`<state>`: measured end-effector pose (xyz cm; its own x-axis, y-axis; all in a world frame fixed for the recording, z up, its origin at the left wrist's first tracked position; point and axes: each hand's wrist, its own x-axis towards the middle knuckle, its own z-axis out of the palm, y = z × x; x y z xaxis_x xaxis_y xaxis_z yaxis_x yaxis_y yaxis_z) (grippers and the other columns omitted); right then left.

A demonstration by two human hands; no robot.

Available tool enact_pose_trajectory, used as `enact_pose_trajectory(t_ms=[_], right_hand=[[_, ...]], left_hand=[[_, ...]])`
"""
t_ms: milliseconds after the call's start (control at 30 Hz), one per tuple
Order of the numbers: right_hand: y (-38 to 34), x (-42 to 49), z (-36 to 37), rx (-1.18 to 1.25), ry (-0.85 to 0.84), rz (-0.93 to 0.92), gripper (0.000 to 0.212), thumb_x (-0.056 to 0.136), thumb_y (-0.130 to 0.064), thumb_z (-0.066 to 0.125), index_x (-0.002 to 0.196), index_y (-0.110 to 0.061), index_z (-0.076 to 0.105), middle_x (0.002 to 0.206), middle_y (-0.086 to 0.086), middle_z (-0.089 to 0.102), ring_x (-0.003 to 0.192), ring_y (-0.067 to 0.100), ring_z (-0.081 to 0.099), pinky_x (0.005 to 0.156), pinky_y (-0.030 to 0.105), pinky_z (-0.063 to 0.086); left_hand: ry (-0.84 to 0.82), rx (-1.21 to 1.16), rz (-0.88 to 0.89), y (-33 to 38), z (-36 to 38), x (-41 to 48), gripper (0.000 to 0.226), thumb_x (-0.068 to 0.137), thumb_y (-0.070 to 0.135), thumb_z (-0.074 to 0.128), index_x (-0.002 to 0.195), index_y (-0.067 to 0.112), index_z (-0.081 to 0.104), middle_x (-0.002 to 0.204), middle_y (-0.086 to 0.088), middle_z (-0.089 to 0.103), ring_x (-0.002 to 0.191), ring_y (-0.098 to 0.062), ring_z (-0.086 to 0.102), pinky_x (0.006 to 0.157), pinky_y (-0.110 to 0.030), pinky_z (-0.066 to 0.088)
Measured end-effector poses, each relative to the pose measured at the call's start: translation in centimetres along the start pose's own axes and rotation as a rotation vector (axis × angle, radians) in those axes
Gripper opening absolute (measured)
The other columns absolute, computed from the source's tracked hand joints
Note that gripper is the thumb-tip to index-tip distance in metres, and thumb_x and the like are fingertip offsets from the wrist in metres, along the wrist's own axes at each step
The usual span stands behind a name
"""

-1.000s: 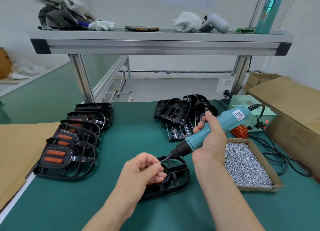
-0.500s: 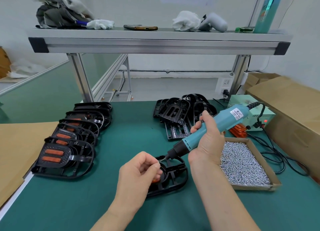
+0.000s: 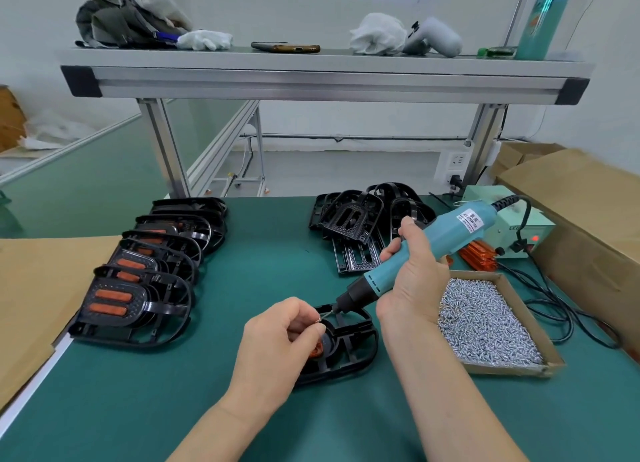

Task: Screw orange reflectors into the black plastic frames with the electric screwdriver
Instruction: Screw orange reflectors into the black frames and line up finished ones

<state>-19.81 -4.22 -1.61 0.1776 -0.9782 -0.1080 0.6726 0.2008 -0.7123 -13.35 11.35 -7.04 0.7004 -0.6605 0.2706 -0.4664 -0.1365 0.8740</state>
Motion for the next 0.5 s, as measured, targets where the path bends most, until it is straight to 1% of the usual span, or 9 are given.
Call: enact_pose_trajectory(t_ms=[67,133,233,267,333,400,500], right_hand=[[0.0,0.1,0.0,-0.006,0.003,-0.014,0.036,0.084,-0.018,0.078,0.108,-0.012,0.053,0.056,-0.009,0.058,0.047,0.006,0.055,0.048,0.021,0.048],[0.1,0.3,0.0,-0.017,-0.005,-0.034,0.033,0.084,-0.018,0.078,0.104,-0.014,0.052,0.054,-0.01,0.058,0.046,0.006,0.054,0.048,0.021,0.048],[0.3,0.3,0.0,-0.035,-0.02,-0.076,0.031,0.085,-0.017,0.078,0.1,-0.016,0.051,0.052,-0.008,0.058,0.044,0.007,0.053,0.047,0.022,0.048],[0.4,0.3,0.0,-0.047,-0.029,-0.094,0.03,0.084,-0.017,0.078,0.099,-0.016,0.051,0.052,-0.006,0.057,0.044,0.008,0.052,0.047,0.022,0.047],[0.7,0.2,0.0,-0.08,-0.056,-0.131,0.027,0.082,-0.019,0.078,0.092,-0.018,0.053,0.053,-0.003,0.055,0.043,0.011,0.05,0.046,0.022,0.046],[1.1,0.0,0.1,-0.111,-0.09,-0.157,0.024,0.079,-0.021,0.079,0.084,-0.018,0.055,0.053,-0.001,0.054,0.043,0.013,0.049,0.046,0.024,0.045],[1.9,-0.3,0.2,-0.166,-0.15,-0.18,0.024,0.077,-0.022,0.079,0.081,-0.013,0.056,0.053,0.0,0.054,0.043,0.013,0.049,0.046,0.025,0.045]], left_hand=[[-0.002,0.0,-0.013,-0.4,-0.2,0.1,0.024,0.081,0.007,0.078,0.074,0.028,0.069,0.077,0.014,0.071,0.069,-0.004,0.068,0.063,-0.008,0.048],[0.013,0.07,0.002,-1.2,-0.6,0.3,0.021,0.082,0.011,0.077,0.079,0.031,0.069,0.083,0.02,0.07,0.081,-0.001,0.067,0.07,-0.01,0.049],[0.007,0.244,0.074,-2.6,-1.4,0.5,0.022,0.084,0.009,0.074,0.08,0.031,0.071,0.085,0.024,0.065,0.097,0.003,0.056,0.084,-0.011,0.041],[0.0,0.283,0.089,-3.1,-1.6,0.5,0.022,0.084,0.009,0.075,0.08,0.03,0.073,0.086,0.025,0.065,0.101,0.003,0.052,0.088,-0.015,0.04],[-0.026,0.329,0.106,-3.9,-1.6,0.6,0.018,0.083,0.011,0.077,0.079,0.029,0.077,0.09,0.025,0.064,0.103,-0.001,0.05,0.094,-0.027,0.041],[-0.066,0.367,0.143,-4.5,-1.3,0.5,0.011,0.084,0.022,0.075,0.078,0.03,0.079,0.092,0.026,0.063,0.103,-0.007,0.052,0.095,-0.036,0.043],[-0.111,0.431,0.234,-5.0,-1.2,0.0,0.019,0.084,0.036,0.062,0.08,0.032,0.08,0.092,0.024,0.065,0.1,-0.011,0.056,0.093,-0.042,0.046]])
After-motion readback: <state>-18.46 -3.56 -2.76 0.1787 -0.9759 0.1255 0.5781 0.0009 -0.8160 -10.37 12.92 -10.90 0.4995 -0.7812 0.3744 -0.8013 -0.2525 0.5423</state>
